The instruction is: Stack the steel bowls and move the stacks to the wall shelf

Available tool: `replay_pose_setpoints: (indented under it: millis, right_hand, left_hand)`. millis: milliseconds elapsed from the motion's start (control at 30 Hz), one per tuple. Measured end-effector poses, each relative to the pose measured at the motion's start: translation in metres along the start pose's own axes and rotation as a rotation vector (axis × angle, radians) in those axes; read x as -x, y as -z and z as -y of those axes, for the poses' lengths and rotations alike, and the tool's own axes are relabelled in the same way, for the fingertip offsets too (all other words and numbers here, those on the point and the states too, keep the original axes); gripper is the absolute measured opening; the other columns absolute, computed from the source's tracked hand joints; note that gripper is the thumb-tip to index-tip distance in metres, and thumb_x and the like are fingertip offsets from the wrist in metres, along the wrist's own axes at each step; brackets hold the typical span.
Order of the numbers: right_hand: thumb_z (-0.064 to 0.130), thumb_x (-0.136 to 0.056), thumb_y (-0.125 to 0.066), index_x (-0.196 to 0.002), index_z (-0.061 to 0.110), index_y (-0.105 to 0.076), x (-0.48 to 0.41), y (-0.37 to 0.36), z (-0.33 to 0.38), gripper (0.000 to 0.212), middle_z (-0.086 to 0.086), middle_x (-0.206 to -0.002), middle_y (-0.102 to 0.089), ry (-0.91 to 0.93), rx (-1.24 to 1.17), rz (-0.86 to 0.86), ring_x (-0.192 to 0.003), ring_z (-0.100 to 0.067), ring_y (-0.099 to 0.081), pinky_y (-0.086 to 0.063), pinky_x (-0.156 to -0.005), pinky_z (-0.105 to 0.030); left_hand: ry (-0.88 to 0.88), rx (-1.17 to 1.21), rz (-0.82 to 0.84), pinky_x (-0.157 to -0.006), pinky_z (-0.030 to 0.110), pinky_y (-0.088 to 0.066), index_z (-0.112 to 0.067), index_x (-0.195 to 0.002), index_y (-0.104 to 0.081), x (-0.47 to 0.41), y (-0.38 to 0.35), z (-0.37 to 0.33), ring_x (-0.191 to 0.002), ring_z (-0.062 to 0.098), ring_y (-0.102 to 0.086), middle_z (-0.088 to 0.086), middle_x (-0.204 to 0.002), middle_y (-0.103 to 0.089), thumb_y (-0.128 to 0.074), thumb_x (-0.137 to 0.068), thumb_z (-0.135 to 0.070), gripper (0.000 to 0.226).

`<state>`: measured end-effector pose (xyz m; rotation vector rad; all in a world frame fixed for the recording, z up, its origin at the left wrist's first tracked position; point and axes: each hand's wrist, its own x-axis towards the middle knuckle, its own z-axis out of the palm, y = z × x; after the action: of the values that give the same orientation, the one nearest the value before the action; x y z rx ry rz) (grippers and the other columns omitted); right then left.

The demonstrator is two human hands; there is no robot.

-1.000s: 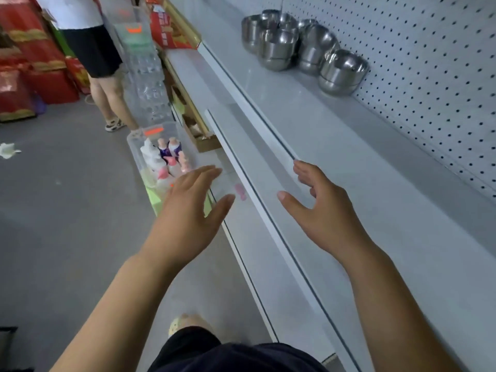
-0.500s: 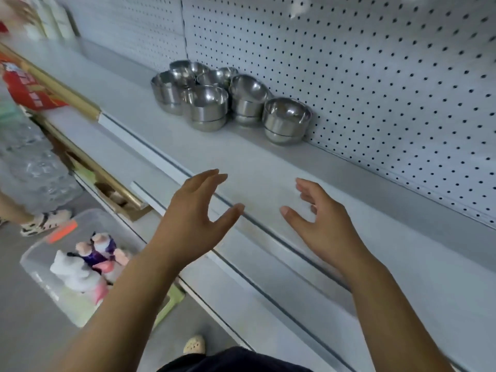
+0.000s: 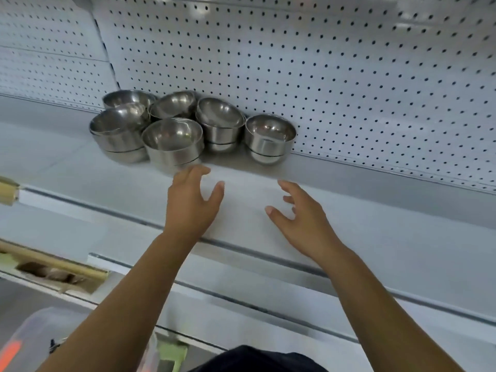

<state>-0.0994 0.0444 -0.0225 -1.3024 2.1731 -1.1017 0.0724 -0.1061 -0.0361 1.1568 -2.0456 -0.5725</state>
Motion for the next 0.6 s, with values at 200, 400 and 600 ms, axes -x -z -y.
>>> replay_pose_setpoints:
  millis: [200, 400, 600]
  right_hand:
    - [0.043, -0.099, -0.064, -0.156, 0.028, -0.038, -0.037, -0.009, -0.001, 0.065, 0.005, -0.158, -0.042, -0.005, 0.015, -0.150, -0.140, -0.014, -0.046, -0.039, -0.118, -0.037]
    - [0.044, -0.098, -0.065, -0.153, 0.028, -0.043, -0.099, -0.017, 0.009, 0.061, -0.004, -0.157, -0.045, -0.011, -0.013, -0.339, -0.149, -0.022, -0.036, -0.033, -0.121, -0.041]
    - [0.060, -0.087, -0.071, -0.135, 0.036, -0.057, -0.134, -0.025, 0.012, 0.056, 0.001, -0.135, -0.057, -0.032, -0.001, -0.385, -0.129, -0.019, -0.051, -0.042, -0.104, -0.030]
  left_hand:
    - [0.057, 0.148, -0.119, -0.096, 0.022, -0.036, -0.015, -0.118, -0.061, 0.002, -0.009, 0.019, -0.121, 0.018, -0.054, -0.002, -0.127, -0.060, -0.066, -0.097, -0.032, 0.027]
    - [0.151, 0.276, -0.175, -0.094, 0.034, -0.049, -0.017, -0.116, -0.063, -0.001, -0.007, 0.023, -0.111, 0.016, -0.057, -0.007, -0.120, -0.061, -0.064, -0.098, -0.031, 0.023]
    - [0.172, 0.276, -0.179, -0.094, 0.043, -0.053, -0.018, -0.115, -0.063, -0.003, -0.008, 0.026, -0.106, 0.019, -0.061, -0.009, -0.116, -0.061, -0.064, -0.098, -0.033, 0.022]
